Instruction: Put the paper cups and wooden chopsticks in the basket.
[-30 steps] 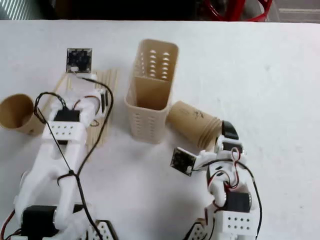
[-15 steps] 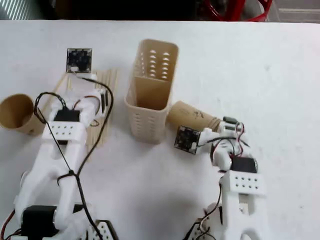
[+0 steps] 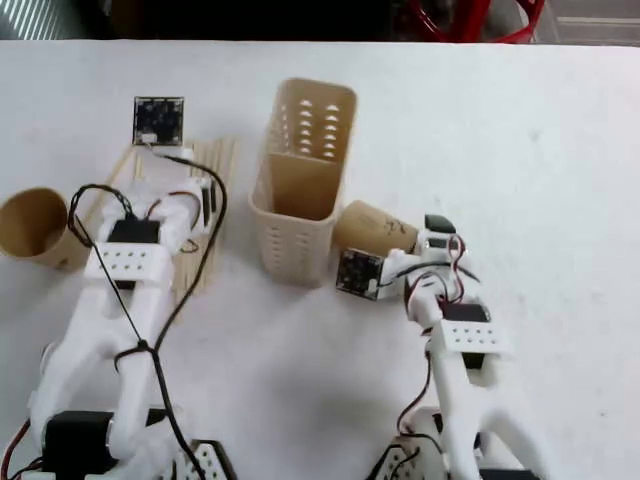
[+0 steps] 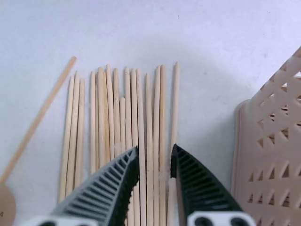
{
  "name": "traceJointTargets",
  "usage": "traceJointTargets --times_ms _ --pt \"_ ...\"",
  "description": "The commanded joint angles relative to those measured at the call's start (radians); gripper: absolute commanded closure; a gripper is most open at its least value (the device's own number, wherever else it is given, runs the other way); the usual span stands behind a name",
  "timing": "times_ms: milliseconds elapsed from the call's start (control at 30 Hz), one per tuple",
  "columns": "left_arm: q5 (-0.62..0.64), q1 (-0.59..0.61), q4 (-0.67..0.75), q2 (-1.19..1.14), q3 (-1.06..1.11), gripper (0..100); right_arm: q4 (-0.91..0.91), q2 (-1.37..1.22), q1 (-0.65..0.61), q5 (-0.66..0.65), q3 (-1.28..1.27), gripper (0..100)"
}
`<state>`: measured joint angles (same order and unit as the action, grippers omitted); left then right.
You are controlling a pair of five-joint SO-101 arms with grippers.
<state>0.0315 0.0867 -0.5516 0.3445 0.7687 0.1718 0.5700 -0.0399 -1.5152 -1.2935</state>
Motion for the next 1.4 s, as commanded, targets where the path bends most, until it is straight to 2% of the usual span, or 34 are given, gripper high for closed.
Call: traceJointTargets --times_ms 0,167,233,367,500,733,933,1100,1233,1367 --pt "-0.012 -0.008 0.02 0.024 -0.006 87 -0.136 -0.041 -0.013 -0.011 -0.017 81.9" --pt "-0.012 -0.008 0.02 0.024 -0.006 87 -0.197 -0.064 -0.01 -0.011 -0.049 99.3" --pt "-0.012 -0.008 0.02 0.024 -0.006 87 -0.196 -0.064 0.001 0.011 -0.054 96.5" --pt "-0.012 -0.008 0.02 0.024 -0.006 87 -0.2 -0.062 0.059 0.17 -0.046 98.0" --pt "-0.012 -0.008 0.02 0.024 -0.006 87 -0.196 -0.062 0.117 0.236 -0.046 98.2" --pt "-0.012 -0.008 0.021 0.024 -0.006 87 -0.18 -0.027 0.248 0.45 -0.049 98.2" --pt "-0.012 -0.008 0.021 0.024 -0.006 87 0.033 0.236 0.291 0.562 -0.044 98.2" --pt "-0.012 -0.008 0.021 0.024 -0.006 87 0.28 0.539 0.292 0.801 0.012 98.2" --pt "-0.012 -0.008 0.015 0.024 -0.006 87 0.509 0.685 0.254 0.83 0.118 98.2" --pt "-0.012 -0.008 0.015 0.024 -0.006 87 0.667 0.702 0.24 0.845 0.279 98.2"
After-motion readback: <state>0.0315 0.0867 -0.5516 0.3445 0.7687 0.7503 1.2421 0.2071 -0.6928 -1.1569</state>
